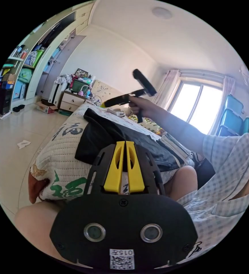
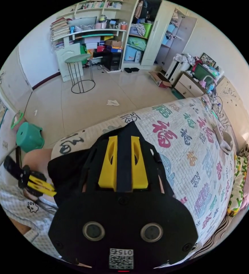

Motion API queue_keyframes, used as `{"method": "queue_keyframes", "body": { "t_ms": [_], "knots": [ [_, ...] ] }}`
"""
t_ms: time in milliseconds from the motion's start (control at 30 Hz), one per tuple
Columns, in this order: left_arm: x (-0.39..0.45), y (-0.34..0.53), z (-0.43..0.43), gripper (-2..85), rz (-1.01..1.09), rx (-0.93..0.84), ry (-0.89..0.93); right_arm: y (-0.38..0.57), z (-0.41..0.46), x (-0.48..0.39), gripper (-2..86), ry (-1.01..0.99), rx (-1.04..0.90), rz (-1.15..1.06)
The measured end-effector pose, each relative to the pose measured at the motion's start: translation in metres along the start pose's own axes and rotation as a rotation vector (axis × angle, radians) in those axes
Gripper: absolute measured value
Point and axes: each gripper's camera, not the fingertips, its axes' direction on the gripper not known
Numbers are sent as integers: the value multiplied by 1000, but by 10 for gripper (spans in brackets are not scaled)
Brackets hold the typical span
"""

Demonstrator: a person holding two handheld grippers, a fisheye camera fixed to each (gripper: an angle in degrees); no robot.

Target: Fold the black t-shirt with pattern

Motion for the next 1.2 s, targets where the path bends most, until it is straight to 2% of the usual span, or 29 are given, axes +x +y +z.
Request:
{"method": "queue_keyframes", "body": {
  "t_ms": [100, 200, 233, 300, 500, 600, 667, 733, 767, 867, 900, 967, 1067, 1200],
  "knots": [
    [8, 1, -14, -7, 72, 4, -44, -47, 47, 1, 82, -19, -80, 59],
    [5, 0, -23, -8, 80, -5, -40, -78, 91, -2, 50, 44, -205, 60],
    [2, 0, -27, -8, 72, -6, -31, -86, 101, -5, 14, 88, -209, 40],
    [-2, -1, -33, -8, 65, -5, -18, -97, 107, -2, 1, 126, -163, 64],
    [-8, -6, -39, -6, 63, -81, -72, -126, 138, 10, 5, 50, -171, 63],
    [-9, -5, -62, 1, 62, -4, -96, -136, 131, 19, 32, -58, -88, 103],
    [-6, 0, -103, 18, 91, 216, -175, -146, 124, 31, 48, -98, -51, 138],
    [-15, -4, -119, 45, 24, 257, -292, -153, 125, 37, 51, -68, -30, 159],
    [-26, -9, -117, 72, -32, 214, -310, -159, 130, 38, 53, -45, -44, 162],
    [-48, -17, -87, 73, -83, 14, -199, -175, 156, 37, 67, -38, -120, 153],
    [-51, -17, -83, 70, -93, -2, -197, -178, 162, 36, 67, -41, -133, 149],
    [-51, -14, -94, 8, -86, 56, -234, -189, 179, 29, 59, -27, -160, 131],
    [-55, -10, -106, -1, -66, 102, -136, -200, 184, 22, 30, 41, -138, 90],
    [-48, 1, -126, -4, -13, 158, -161, -211, 187, 20, 19, 85, -155, 53]
  ]
}}
